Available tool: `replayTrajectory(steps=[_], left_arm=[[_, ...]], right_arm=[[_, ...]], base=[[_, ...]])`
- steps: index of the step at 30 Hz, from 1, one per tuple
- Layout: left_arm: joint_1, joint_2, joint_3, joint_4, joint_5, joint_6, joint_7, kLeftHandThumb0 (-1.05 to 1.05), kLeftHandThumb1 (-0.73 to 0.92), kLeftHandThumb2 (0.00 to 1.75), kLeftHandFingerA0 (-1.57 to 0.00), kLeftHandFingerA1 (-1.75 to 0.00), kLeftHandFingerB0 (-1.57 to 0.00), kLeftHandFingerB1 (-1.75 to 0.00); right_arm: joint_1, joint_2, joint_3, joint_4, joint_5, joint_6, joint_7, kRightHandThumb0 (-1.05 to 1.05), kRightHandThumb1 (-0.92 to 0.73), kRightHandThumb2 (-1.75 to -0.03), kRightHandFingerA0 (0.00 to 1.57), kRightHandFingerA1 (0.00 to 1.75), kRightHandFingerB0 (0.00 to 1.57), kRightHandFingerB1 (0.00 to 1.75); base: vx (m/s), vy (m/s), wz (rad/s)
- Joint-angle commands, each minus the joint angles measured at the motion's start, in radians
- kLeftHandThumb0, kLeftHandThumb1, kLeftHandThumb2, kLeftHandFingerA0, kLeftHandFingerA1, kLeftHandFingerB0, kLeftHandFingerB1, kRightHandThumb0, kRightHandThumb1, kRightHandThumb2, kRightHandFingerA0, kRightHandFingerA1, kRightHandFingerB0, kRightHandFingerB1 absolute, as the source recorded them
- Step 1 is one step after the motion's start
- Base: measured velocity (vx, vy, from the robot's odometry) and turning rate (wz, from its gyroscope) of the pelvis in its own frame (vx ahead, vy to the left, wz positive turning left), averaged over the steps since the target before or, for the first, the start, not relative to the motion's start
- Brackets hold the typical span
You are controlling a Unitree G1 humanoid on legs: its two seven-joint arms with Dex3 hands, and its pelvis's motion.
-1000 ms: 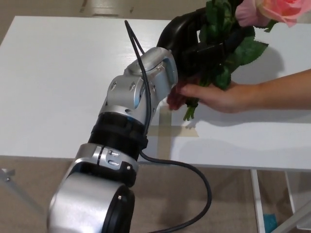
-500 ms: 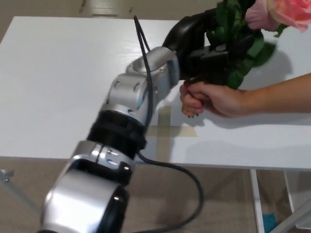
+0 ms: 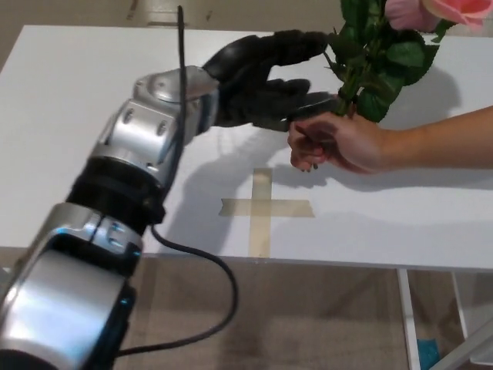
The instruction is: Use the left hand to pick up the rose and passes it to a human.
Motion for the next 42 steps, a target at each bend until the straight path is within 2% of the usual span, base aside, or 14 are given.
replayTrajectory(steps=[1, 9, 12, 14, 17, 22, 23, 24, 29, 30, 34, 35, 41, 42], left_arm=[[-0.023, 0.108, -0.042, -0.074, 0.070, 0.000, -0.191, -0.80, 0.50, 0.56, 0.00, 0.00, 0.00, -0.01], [0.005, 0.183, -0.019, -0.195, 0.065, 0.035, -0.226, -0.81, 0.47, 0.59, 0.00, 0.00, 0.00, -0.02], [0.091, 0.284, 0.021, -0.369, 0.038, 0.024, -0.293, -0.84, 0.47, 0.60, 0.00, 0.00, 0.00, -0.11], [0.103, 0.288, 0.027, -0.394, 0.040, 0.035, -0.297, -0.84, 0.47, 0.60, 0.00, 0.00, 0.00, -0.11], [0.261, 0.438, 0.097, -0.571, 0.006, -0.081, -0.401, -0.78, 0.34, 0.71, 0.00, -0.03, -0.03, -0.22], [0.303, 0.454, 0.124, -0.625, 0.003, -0.078, -0.409, -0.78, 0.34, 0.71, 0.00, -0.03, -0.03, -0.22], [0.486, 0.515, 0.267, -0.768, -0.107, -0.036, -0.428, -0.73, 0.43, 0.54, -0.07, -0.24, -0.13, -0.28], [0.616, 0.528, 0.370, -0.860, -0.169, -0.039, -0.441, -0.33, 0.12, 0.78, 0.00, -0.48, 0.00, -0.45], [0.773, 0.516, 0.481, -0.974, -0.213, -0.021, -0.447, -0.30, 0.13, 0.79, -0.06, -0.50, -0.06, -0.48], [0.958, 0.489, 0.582, -1.074, -0.254, -0.037, -0.467, -0.28, 0.18, 0.82, -0.10, -0.51, -0.10, -0.49], [0.996, 0.485, 0.604, -1.106, -0.266, -0.031, -0.464, -0.28, 0.18, 0.82, -0.10, -0.51, -0.10, -0.49], [1.146, 0.459, 0.678, -1.154, -0.288, -0.045, -0.496, -0.57, 0.43, 0.54, -0.29, -0.33, -0.32, -0.31], [1.386, 0.382, 0.749, -1.174, -0.298, -0.135, -0.536, -0.55, 0.43, 0.54, -0.31, -0.34, -0.35, -0.32], [1.446, 0.331, 0.738, -1.132, -0.290, -0.155, -0.524, -0.59, 0.38, 0.72, -0.26, -0.42, -0.33, -0.42]], right_arm=[[0.028, -0.002, 0.005, 0.009, -0.005, 0.005, 0.007, -0.33, -0.67, -0.61, 0.67, 0.43, 0.53, 0.39], [0.027, -0.004, 0.009, 0.010, -0.005, 0.008, 0.007, -0.33, -0.67, -0.61, 0.67, 0.43, 0.53, 0.39], [0.042, -0.006, 0.004, 0.009, 0.002, 0.000, 0.012, -0.33, -0.67, -0.61, 0.67, 0.43, 0.53, 0.38], [0.043, -0.006, 0.004, 0.008, 0.002, 0.000, 0.012, -0.33, -0.67, -0.61, 0.67, 0.43, 0.53, 0.38], [0.053, -0.010, 0.000, 0.009, 0.004, 0.001, 0.009, -0.33, -0.68, -0.61, 0.67, 0.43, 0.54, 0.39], [0.057, -0.011, -0.002, 0.009, 0.004, 0.000, 0.008, -0.33, -0.68, -0.61, 0.67, 0.43, 0.54, 0.39], [0.078, -0.012, 0.000, 0.010, 0.001, -0.005, 0.007, -0.33, -0.68, -0.61, 0.67, 0.43, 0.54, 0.39], [0.084, -0.012, 0.007, 0.010, -0.006, -0.007, 0.001, -0.33, -0.68, -0.61, 0.67, 0.43, 0.54, 0.39], [0.093, -0.010, 0.008, 0.011, -0.006, -0.005, -0.003, -0.33, -0.68, -0.60, 0.68, 0.43, 0.55, 0.39], [0.101, -0.014, 0.009, 0.013, -0.007, -0.005, -0.003, -0.33, -0.68, -0.60, 0.68, 0.43, 0.55, 0.39], [0.102, -0.014, 0.010, 0.012, -0.007, -0.005, -0.003, -0.33, -0.68, -0.60, 0.68, 0.43, 0.55, 0.39], [0.105, -0.012, 0.011, 0.013, -0.008, -0.004, 0.000, -0.33, -0.68, -0.60, 0.69, 0.43, 0.57, 0.39], [0.096, -0.014, 0.009, 0.013, -0.003, -0.001, 0.010, -0.33, -0.68, -0.60, 0.70, 0.43, 0.56, 0.39], [0.090, -0.013, 0.011, 0.014, -0.004, 0.002, 0.008, -0.34, -0.68, -0.59, 0.70, 0.43, 0.56, 0.38]], base=[[0.00, 0.000, 0.00], [0.00, 0.000, 0.00], [0.00, 0.000, 0.00], [0.00, 0.000, 0.00], [0.00, 0.000, 0.00], [0.00, 0.000, 0.02], [0.00, 0.000, 0.00], [0.00, 0.000, 0.00], [0.00, 0.000, 0.00], [0.00, 0.000, 0.00], [0.00, 0.000, 0.00], [0.00, 0.000, 0.00], [0.00, 0.000, 0.00], [0.00, 0.000, 0.00]])
